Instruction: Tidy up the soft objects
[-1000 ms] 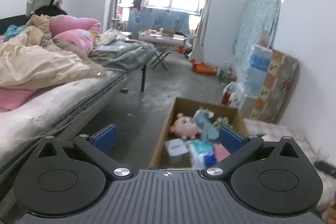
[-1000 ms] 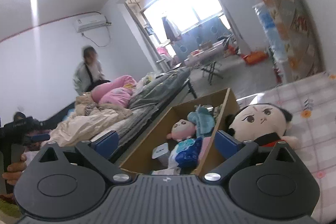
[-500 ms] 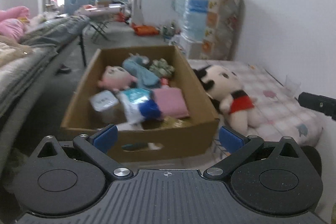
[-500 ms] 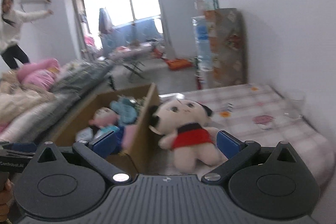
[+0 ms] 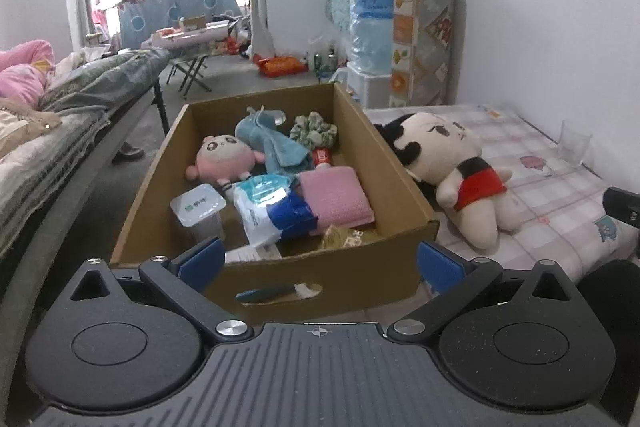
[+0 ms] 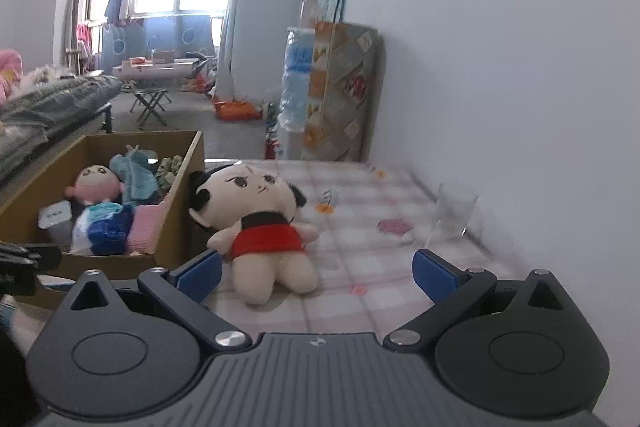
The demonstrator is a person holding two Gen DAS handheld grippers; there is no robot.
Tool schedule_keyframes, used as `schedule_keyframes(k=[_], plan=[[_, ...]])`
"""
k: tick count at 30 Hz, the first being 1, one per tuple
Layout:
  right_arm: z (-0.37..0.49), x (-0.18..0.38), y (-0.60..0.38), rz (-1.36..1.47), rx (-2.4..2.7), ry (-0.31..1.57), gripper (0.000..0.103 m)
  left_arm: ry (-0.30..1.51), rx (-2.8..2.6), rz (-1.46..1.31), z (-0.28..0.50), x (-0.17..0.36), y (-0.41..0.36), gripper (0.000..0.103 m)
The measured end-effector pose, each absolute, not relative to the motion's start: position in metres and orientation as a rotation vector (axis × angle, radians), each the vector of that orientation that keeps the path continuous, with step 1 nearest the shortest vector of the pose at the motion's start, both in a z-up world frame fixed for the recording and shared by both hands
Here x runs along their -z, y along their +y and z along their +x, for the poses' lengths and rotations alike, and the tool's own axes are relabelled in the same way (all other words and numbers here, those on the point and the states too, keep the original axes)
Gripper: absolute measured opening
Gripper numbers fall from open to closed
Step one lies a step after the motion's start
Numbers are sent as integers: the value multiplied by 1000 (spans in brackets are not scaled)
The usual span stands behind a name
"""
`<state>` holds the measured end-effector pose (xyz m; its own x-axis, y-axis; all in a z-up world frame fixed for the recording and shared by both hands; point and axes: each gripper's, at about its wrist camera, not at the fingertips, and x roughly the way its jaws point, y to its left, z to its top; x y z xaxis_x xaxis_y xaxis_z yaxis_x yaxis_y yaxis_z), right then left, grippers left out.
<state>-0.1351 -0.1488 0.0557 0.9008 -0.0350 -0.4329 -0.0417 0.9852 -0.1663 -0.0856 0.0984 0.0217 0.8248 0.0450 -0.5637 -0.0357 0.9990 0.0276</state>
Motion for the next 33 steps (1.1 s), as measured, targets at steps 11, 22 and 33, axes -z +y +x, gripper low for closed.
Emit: schedule_keyframes(k=[11,22,33], plan=[[-121,-55,-140,-64,-95,546,58,598,-96,25,-79,-25,111,103],[-117,-53,-139,7,-77,569,58,601,-101,56,-72,-30,102,103],[-112,-53,-119,4,-109,602,58,670,-16,33,-61,-35,89,103]])
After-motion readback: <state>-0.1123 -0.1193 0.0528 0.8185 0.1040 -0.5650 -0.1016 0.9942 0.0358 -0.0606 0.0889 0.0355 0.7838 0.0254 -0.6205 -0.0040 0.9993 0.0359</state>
